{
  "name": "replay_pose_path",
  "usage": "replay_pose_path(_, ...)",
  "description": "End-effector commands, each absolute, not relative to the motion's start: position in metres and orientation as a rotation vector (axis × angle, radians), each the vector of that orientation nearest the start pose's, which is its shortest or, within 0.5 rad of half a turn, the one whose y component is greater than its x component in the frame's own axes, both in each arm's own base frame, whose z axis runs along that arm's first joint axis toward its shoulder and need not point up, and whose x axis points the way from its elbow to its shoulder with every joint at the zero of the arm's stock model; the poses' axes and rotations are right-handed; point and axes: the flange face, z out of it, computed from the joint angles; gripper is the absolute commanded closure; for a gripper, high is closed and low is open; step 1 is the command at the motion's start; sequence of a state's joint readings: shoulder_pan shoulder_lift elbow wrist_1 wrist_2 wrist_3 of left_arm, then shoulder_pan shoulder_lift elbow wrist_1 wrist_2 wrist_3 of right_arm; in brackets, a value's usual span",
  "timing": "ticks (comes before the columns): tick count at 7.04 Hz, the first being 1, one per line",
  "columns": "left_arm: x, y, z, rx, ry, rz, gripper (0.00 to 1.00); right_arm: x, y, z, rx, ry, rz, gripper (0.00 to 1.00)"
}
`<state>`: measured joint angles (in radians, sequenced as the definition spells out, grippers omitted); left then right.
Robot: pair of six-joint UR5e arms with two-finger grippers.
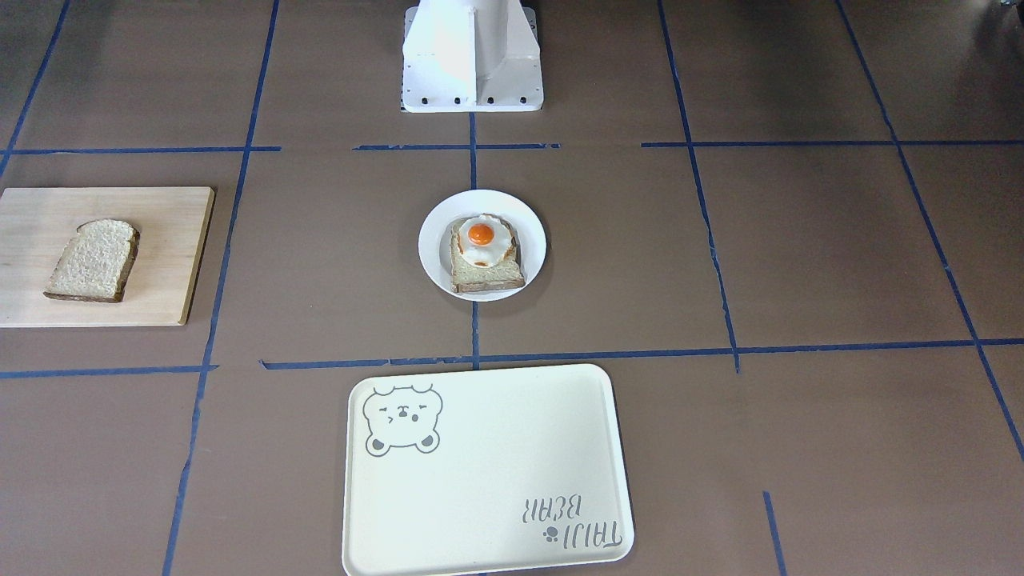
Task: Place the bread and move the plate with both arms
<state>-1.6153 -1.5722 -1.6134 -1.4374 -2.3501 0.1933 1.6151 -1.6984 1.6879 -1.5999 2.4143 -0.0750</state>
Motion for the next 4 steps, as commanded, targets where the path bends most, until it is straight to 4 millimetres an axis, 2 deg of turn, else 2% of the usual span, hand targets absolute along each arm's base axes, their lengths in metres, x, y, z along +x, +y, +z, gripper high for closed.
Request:
replay_pose_path(1,-0.0847,-0.4791,0.6557,0.001,0.785,0.106,0.00,0.0789,-0.4316,0.6587,0.016,-0.843,-0.010,0.00)
replay_pose_path(4,-0.0846,-0.4783,0.6564,0.000,0.786,0.106,0.00,0.0797,-0.4353,0.6545,0.024,-0.844,-0.011,0.00)
